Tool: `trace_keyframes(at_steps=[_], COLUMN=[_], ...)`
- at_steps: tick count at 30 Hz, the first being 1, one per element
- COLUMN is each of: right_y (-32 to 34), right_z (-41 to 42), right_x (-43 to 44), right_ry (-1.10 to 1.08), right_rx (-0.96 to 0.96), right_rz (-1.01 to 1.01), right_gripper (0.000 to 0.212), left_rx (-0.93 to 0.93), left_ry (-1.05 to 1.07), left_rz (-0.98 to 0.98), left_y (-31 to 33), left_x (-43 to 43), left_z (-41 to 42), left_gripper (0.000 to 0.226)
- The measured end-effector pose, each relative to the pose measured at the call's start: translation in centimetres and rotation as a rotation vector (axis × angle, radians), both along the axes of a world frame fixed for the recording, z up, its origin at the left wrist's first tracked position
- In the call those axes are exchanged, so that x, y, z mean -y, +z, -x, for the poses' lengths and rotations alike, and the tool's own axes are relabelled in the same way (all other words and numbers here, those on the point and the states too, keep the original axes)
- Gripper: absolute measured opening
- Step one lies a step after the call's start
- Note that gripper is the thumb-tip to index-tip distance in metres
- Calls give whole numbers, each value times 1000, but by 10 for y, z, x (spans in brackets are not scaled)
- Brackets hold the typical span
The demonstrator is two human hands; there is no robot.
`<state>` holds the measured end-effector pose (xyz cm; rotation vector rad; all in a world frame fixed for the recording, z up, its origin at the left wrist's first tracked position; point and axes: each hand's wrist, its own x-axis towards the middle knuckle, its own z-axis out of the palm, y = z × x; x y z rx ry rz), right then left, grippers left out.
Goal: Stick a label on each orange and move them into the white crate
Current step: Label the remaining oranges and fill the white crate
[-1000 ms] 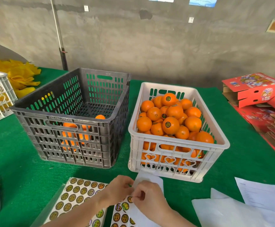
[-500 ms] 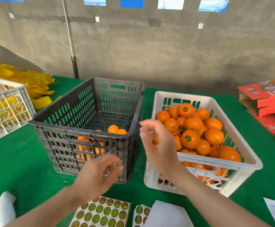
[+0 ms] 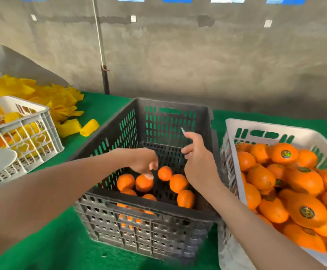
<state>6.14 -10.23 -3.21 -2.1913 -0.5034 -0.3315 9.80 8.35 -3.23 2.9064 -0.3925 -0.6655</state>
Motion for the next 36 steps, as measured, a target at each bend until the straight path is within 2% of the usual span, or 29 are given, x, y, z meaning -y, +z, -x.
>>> trace_keyframes(at_steps=[4,5,8,11,12,14,16,18,21,23,25,28,33,36], right_y=[1,2,3,3,3,4,3,5,10,16,23,32,51,59], right_z=[-7,-6,-6,-6,-6,-6,-6,-4,0,3,11,28,60,78], right_x=[-2,-3,-2,-3,-3,-2,-1,1,4,8,12,18,38,58], right_ry=[-36,-37,-52,-60,-61,-70,-96,-125,-115,-81,-30,64,168,198], right_rx=[-178,-197,-247,-274,-272,-240,-182,-125,-91,-133,-211,-277,-200,-141], right_rz=[71,72,102,115,103,72,9,-111,-326,-451,-509,-543,-513,-428], right_gripper=[65,62,69,76,75,68,50,29,9,6,6,9,26,22], left_rx=[-75,-95,-162,-102,-139,-271,-372,-376,-463,-526,-546,-500,-544,-541], left_ry=[-256,-283,-277,-261,-231,-180,-112,23,338,439,474,468,443,453], left_rz=[-230,-229,-221,-146,-108,-177,-123,156,803,1204,1449,1560,1669,1735], left_y=[-38,-48,-73,-85,-83,-68,-53,-31,11,31,41,51,61,64], left_x=[56,67,87,89,88,85,74,49,9,-6,-11,-1,37,64], left_z=[-47,-53,-61,-64,-65,-67,-72,-69,-45,-21,2,34,74,92], left_gripper=[62,62,50,46,47,63,77,71,47,61,74,68,56,65])
